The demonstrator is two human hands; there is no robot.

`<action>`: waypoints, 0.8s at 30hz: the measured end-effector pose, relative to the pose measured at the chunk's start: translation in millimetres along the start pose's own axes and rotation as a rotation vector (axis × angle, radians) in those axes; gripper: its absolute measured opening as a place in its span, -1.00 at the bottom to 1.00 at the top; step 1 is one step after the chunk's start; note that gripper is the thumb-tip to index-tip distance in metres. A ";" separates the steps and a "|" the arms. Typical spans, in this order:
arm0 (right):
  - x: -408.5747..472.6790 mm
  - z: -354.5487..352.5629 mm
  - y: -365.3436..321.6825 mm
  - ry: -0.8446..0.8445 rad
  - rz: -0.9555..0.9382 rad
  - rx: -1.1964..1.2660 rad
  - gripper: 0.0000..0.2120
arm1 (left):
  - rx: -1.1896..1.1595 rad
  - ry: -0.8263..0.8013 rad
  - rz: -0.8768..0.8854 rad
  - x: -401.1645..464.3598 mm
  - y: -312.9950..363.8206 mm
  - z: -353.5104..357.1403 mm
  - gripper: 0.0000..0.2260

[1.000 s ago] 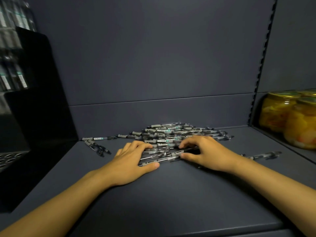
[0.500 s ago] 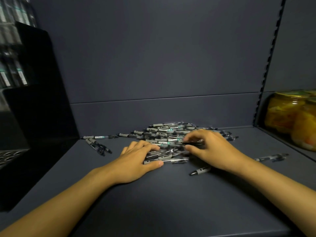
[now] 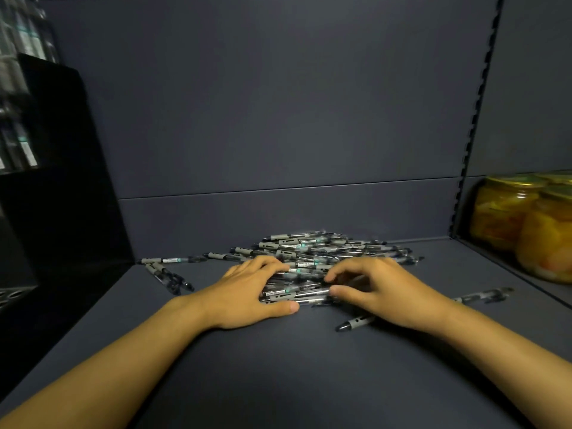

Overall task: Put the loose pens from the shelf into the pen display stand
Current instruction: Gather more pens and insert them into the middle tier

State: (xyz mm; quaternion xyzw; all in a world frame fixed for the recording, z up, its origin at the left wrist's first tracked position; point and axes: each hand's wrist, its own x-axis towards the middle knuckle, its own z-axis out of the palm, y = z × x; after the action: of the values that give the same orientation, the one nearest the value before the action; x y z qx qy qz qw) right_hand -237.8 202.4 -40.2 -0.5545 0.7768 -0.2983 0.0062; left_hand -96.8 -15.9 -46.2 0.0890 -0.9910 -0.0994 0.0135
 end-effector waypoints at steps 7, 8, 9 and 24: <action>-23.3 -33.0 23.2 -0.178 0.001 -0.056 -0.66 | 0.003 -0.009 -0.038 6.2 -0.3 -1.0 -0.34; -23.8 -32.2 26.1 -0.170 -0.008 -0.065 -0.75 | -0.004 -0.018 -0.041 6.1 -0.6 -1.6 -0.34; -24.4 -31.8 28.8 -0.152 -0.013 -0.072 -0.84 | -0.005 -0.024 -0.040 6.1 -0.5 -2.1 -0.35; -9.4 -13.7 0.3 -0.105 0.036 -0.093 -0.38 | 0.025 -0.036 -0.008 -7.8 8.1 -7.0 -0.51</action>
State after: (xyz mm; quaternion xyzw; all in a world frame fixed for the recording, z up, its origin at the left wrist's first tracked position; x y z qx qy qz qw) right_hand -239.1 216.9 -32.1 -0.5551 0.7983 -0.2323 0.0263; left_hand -90.3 -8.0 -37.7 0.0912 -0.9919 -0.0885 -0.0058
